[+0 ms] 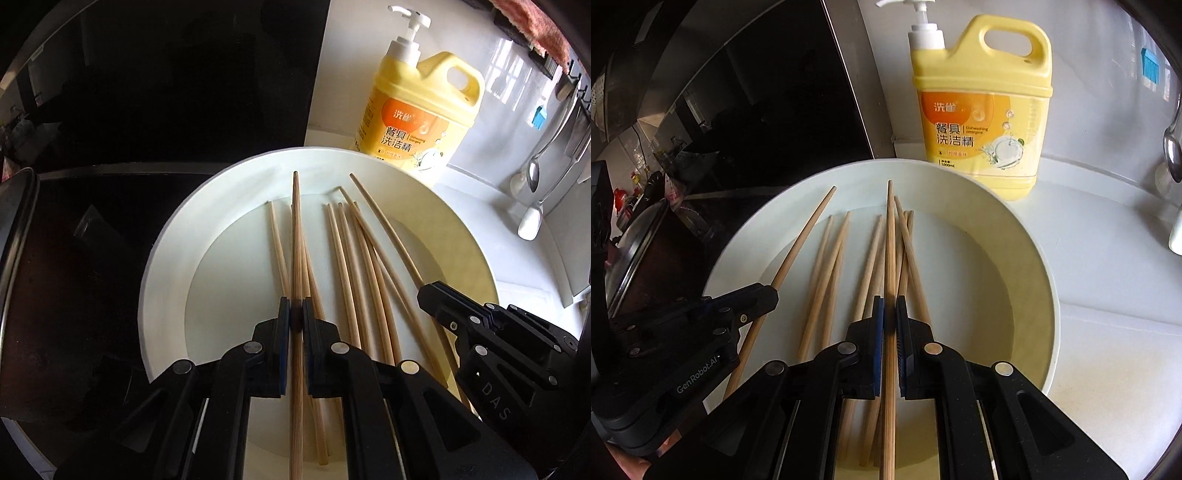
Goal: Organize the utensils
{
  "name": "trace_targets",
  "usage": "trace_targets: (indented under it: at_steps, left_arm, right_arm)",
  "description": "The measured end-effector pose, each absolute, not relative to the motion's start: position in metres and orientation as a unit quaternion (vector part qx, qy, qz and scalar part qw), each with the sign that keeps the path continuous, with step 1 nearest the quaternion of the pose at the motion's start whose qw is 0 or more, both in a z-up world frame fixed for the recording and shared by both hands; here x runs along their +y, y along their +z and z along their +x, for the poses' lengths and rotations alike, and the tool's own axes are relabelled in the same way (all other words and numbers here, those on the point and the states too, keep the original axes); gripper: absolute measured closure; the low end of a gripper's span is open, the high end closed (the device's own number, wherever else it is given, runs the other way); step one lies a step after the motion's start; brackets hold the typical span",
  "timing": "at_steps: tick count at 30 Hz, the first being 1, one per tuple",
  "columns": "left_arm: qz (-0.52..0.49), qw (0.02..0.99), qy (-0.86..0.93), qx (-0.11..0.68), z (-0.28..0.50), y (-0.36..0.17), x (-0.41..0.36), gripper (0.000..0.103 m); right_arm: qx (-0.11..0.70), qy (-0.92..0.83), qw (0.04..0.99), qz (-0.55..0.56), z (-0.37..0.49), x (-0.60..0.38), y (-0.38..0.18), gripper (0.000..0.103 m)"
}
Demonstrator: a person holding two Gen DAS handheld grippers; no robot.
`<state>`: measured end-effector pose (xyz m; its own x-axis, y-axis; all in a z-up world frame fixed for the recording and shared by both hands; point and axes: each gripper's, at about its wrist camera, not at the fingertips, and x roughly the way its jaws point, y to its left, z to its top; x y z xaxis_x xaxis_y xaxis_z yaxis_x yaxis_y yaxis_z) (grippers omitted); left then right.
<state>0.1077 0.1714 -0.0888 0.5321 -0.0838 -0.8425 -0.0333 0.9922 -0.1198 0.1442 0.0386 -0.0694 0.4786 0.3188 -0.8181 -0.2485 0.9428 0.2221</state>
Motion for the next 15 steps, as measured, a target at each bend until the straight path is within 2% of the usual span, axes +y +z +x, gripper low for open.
trace_targets:
  at_steps: [8,9,10,11,12,13,15]
  left_arm:
    - [-0.067,0.857,-0.002,0.51,0.112,-0.104,0.172,0.094]
    - [-0.068,0.857,0.002,0.511,0.11,-0.104,0.173,0.086]
    - [-0.067,0.858,0.005,0.509,0.109,-0.103,0.174,0.068]
    - [-0.065,0.86,0.013,0.507,0.106,-0.101,0.175,0.057]
    - [-0.064,0.864,0.021,0.499,0.103,-0.098,0.176,0.037]
    - [-0.065,0.869,0.028,0.49,0.099,-0.094,0.178,0.03]
    - [-0.064,0.872,0.035,0.484,0.094,-0.087,0.18,0.028]
  right_arm:
    - [0.499,0.171,0.849,0.028,0.149,0.037,-0.08,0.096]
    - [0.5,0.17,0.849,0.027,0.149,0.036,-0.08,0.095]
    - [0.5,0.168,0.849,0.027,0.15,0.035,-0.079,0.089]
    - [0.501,0.167,0.849,0.028,0.15,0.033,-0.078,0.086]
    - [0.499,0.166,0.85,0.027,0.148,0.032,-0.076,0.079]
    - [0.496,0.164,0.853,0.024,0.147,0.03,-0.074,0.076]
    - [0.491,0.161,0.856,0.02,0.143,0.025,-0.07,0.074]
